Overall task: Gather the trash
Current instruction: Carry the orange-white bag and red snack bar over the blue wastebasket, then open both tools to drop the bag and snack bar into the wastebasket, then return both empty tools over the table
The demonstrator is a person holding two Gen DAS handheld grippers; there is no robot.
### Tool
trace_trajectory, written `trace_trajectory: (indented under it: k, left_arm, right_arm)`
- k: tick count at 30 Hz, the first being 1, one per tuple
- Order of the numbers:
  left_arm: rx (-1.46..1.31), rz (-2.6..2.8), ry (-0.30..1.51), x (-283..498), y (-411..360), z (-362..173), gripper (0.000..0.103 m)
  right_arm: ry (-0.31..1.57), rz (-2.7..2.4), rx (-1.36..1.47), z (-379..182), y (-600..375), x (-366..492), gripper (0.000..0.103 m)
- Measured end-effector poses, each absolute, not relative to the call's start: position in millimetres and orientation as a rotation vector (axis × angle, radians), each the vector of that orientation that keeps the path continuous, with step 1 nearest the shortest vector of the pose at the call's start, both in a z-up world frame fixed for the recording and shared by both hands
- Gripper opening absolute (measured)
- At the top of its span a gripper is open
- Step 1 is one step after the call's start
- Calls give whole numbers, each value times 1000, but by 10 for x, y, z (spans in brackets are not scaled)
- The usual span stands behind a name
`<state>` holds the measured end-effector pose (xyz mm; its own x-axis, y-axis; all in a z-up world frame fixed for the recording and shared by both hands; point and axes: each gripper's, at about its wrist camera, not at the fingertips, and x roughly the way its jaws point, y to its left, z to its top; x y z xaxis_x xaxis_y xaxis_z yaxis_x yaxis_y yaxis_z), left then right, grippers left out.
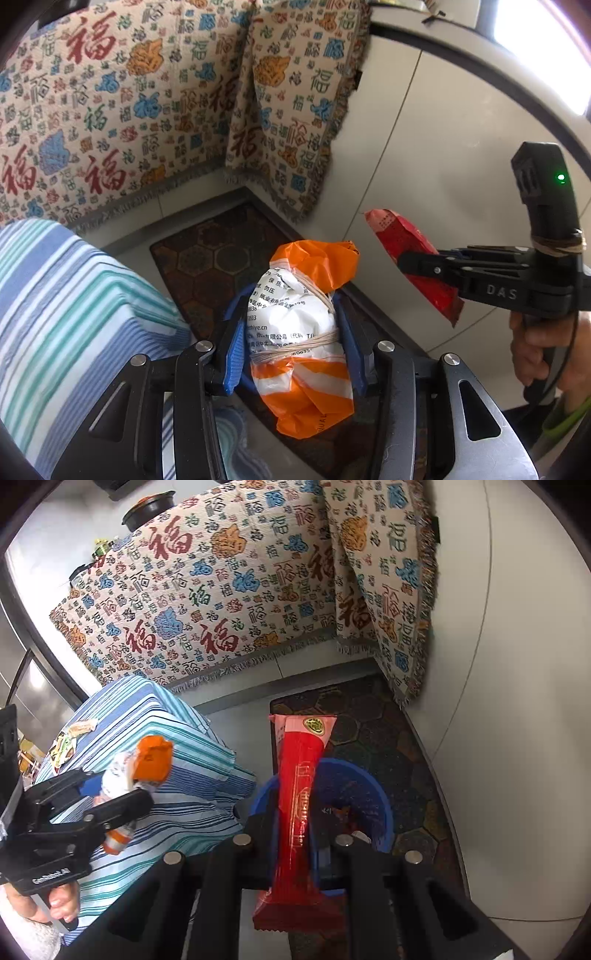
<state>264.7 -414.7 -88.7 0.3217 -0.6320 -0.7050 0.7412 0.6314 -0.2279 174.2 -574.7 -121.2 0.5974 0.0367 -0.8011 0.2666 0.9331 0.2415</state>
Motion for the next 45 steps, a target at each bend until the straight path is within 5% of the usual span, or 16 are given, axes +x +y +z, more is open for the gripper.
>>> trace_trajectory:
  k: [18,20,21,28,36,45]
  left_arm:
    - [114,-880,950,2977,-4655,-1446,49]
    - [103,-873,941,3023,-4686,-1494,77]
    - [94,-875,938,3043,-4693,-1505,82]
    - [49,-905,900,3055,-4548,-1328,84]
    - [27,-852,791,2791,-3518,-786,98]
    - [70,-553,893,2673,-1700,-1153,99]
  right_arm:
    - [973,-152,447,-1752,-6155,2073,16]
    - [967,-155,470,-1802,-6204,2089,29]
    - [963,-153,487,-1822,-6229,2089,45]
    - [915,-162,473,-1666,-6236,2050,49]
    - [808,-174,251,-1161,-5646,2065,56]
    - [761,51,58,-988,-4001,2196,58]
